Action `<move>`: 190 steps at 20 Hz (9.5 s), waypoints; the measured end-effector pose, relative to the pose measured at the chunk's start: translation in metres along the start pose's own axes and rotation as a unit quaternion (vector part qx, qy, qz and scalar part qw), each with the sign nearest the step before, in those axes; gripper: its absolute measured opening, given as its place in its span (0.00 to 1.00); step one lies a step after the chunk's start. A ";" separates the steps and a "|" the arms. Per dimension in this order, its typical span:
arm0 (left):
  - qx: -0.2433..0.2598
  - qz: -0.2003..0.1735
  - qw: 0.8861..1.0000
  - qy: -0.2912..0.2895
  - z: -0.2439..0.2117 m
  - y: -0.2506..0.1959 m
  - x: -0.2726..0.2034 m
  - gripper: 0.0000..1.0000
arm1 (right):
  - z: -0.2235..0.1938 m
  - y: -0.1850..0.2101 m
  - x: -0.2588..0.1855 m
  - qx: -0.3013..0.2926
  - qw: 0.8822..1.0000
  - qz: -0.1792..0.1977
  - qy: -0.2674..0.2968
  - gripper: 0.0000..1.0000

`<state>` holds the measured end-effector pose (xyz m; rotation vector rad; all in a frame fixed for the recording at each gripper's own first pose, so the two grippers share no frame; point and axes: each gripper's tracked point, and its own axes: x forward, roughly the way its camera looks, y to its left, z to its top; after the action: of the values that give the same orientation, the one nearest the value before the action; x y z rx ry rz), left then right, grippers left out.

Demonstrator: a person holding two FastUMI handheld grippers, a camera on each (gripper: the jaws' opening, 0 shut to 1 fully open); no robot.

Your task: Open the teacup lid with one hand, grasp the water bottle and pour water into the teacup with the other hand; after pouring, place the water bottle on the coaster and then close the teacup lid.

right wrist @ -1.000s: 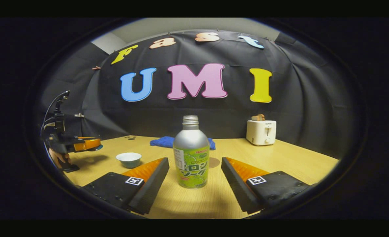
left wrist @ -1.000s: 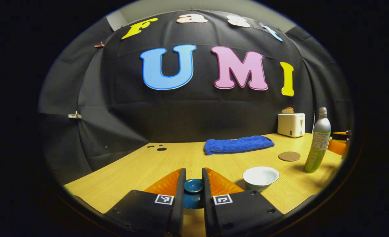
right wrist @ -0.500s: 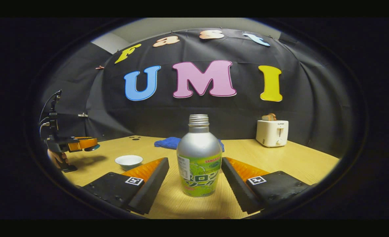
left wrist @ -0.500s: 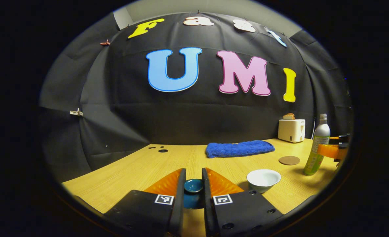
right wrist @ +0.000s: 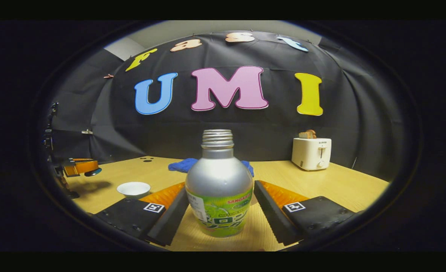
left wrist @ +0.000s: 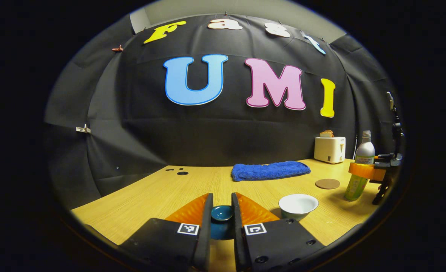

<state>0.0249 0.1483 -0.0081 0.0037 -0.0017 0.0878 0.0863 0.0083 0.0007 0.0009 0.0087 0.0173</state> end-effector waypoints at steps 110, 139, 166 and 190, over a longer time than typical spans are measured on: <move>-0.002 0.066 0.998 0.003 -0.001 0.054 0.022 0.29 | 0.010 0.119 0.084 -0.838 0.512 0.087 -0.169 0.74; -0.003 0.054 0.999 0.003 -0.001 0.049 0.022 0.29 | 0.037 0.143 0.086 -0.873 0.419 0.077 -0.237 0.74; -0.003 0.050 0.999 0.004 -0.002 0.050 0.022 0.29 | 0.052 0.158 0.083 -0.873 0.403 0.063 -0.266 0.74; -0.003 0.050 0.999 0.004 -0.002 0.050 0.022 0.29 | 0.057 0.162 0.077 -0.881 0.375 0.048 -0.286 0.74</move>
<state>0.0428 0.2002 -0.0096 -0.0030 0.0058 0.1884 0.1609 0.1711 0.0575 -2.2456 -0.7464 0.1407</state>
